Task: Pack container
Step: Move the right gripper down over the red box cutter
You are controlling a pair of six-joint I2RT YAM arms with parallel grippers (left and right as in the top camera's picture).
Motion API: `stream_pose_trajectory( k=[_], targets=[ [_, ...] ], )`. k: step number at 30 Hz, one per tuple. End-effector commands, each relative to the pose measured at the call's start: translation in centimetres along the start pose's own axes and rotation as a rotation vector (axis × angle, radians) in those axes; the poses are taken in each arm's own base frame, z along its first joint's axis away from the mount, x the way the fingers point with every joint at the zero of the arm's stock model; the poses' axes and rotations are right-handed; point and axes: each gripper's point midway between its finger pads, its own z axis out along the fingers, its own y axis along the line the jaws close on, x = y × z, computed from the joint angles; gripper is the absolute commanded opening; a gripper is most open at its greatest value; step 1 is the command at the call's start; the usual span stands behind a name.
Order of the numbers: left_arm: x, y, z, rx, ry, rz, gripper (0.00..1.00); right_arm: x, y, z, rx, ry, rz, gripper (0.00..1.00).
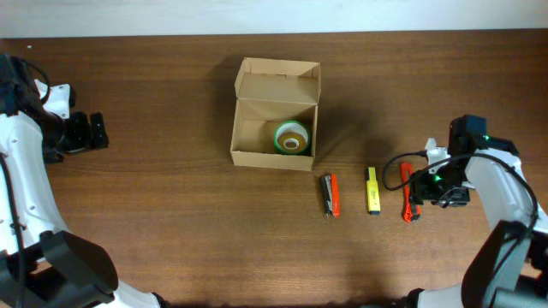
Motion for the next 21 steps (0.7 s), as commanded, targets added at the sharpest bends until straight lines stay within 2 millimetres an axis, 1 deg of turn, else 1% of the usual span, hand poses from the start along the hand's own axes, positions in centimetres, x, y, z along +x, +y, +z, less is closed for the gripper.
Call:
stream_pose_trajectory(
  k=[1,6,10,15,21],
  targets=[
    [-0.1,-0.1,-0.3,0.007,-0.014,0.015,1.0,0.0,1.0,1.4,-0.02,0.044,-0.062,0.63],
    [-0.1,-0.1,-0.3,0.007,-0.014,0.014,1.0,-0.6,2.1,3.4,-0.022,0.079,-0.127,0.63],
    [-0.1,-0.1,-0.3,0.007,-0.014,0.015,1.0,-1.1,2.2,4.7,-0.022,0.087,-0.136,0.63],
    [-0.1,-0.1,-0.3,0.007,-0.014,0.015,1.0,-1.3,2.0,5.6,-0.018,0.1,-0.139,0.63],
    [-0.1,-0.1,-0.3,0.007,-0.014,0.015,1.0,-2.2,1.8,5.8,-0.009,0.062,-0.14,0.62]
  ],
)
